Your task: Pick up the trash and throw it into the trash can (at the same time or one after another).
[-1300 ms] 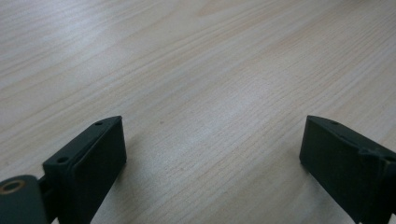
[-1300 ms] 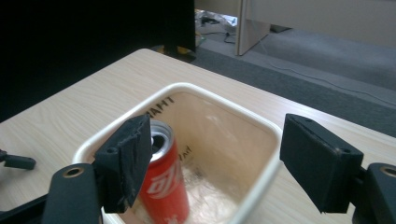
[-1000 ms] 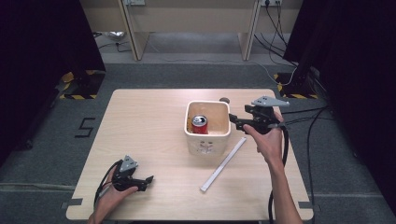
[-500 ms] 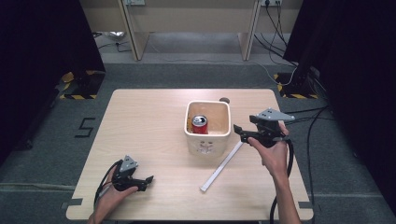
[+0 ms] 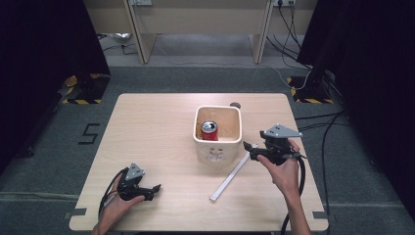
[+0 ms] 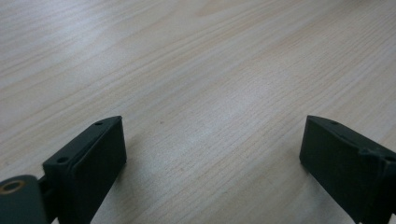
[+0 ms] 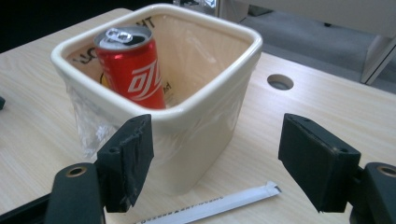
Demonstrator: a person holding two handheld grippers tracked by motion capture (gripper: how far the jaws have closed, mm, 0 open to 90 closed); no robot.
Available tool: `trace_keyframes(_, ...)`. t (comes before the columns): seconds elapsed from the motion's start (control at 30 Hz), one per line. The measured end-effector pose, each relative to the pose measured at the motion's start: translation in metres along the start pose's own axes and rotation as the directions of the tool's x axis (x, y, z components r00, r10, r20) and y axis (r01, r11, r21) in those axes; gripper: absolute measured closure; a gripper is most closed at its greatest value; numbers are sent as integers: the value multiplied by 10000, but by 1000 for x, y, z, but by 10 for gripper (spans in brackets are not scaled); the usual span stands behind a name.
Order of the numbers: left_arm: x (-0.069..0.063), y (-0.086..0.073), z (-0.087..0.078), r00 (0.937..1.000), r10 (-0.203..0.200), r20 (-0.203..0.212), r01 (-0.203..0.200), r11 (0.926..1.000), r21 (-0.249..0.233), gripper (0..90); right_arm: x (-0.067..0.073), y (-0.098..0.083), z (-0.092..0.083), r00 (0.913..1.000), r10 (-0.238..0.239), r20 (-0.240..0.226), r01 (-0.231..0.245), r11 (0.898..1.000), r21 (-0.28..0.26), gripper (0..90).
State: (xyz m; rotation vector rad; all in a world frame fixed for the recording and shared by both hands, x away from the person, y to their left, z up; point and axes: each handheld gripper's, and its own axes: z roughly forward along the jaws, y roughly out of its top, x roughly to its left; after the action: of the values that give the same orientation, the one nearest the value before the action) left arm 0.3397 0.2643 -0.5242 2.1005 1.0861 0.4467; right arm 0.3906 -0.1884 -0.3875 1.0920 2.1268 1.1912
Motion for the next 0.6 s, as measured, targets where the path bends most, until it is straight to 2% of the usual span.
trace_keyframes(0.3, 0, 0, 0, 10000, 3, 2, -3, 10000, 10, 64, 9, -26, 17, 9999, 56, -108, -49, 9979, 645, 274)
trace_keyframes(0.4, 0, 0, 0, 10000, 4, 3, -4, 10000, 8, 64, 11, -32, 18, 9997, 209, -84, -203, 9977, 654, 275)
trace_keyframes(0.6, 0, 0, 0, 10000, -2, -8, 2, 10000, -18, 64, 14, -40, 21, 9997, 222, -134, -213, 9977, 639, 277)
